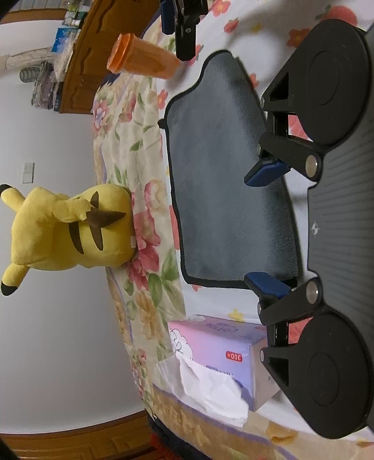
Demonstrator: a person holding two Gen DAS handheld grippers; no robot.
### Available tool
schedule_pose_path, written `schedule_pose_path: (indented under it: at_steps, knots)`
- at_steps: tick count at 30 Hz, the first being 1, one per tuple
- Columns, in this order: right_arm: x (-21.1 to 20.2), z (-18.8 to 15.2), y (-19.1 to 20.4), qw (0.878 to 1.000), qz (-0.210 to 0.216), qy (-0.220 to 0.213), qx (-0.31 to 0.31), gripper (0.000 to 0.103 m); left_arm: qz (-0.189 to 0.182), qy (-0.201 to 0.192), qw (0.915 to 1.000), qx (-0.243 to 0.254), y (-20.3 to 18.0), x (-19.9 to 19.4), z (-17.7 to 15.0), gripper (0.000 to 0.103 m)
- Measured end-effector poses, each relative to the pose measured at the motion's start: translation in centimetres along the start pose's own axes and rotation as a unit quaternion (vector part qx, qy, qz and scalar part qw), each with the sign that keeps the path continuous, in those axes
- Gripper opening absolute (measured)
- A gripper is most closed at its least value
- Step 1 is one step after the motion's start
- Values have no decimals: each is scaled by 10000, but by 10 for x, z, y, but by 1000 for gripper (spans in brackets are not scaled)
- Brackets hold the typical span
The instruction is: Fold towel
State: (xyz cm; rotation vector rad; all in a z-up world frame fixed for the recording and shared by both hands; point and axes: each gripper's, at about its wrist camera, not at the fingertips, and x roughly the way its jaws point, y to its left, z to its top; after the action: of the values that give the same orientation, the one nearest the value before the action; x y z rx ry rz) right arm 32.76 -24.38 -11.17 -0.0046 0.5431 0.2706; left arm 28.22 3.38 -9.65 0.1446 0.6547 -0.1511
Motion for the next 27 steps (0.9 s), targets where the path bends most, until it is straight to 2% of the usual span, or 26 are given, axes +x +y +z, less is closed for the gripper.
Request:
schedule_pose_path:
  at_steps: [6,10,19,27]
  knots:
    - [-14,-4,6,9999,55,58,68,103,32,-88,9999,142,-3,-24,4,80]
    - [-27,-6,9,9999,128,33,94,103,36,-148,9998,86,-5,-38,2,93]
    - [-58,-4,12,9999,82,-79,96,103,70,-276,9996,51,-14,-67,-1,103]
    - [-87,0,11,9998,22,-174,76,103,119,-259,9995,127,-23,-95,5,103]
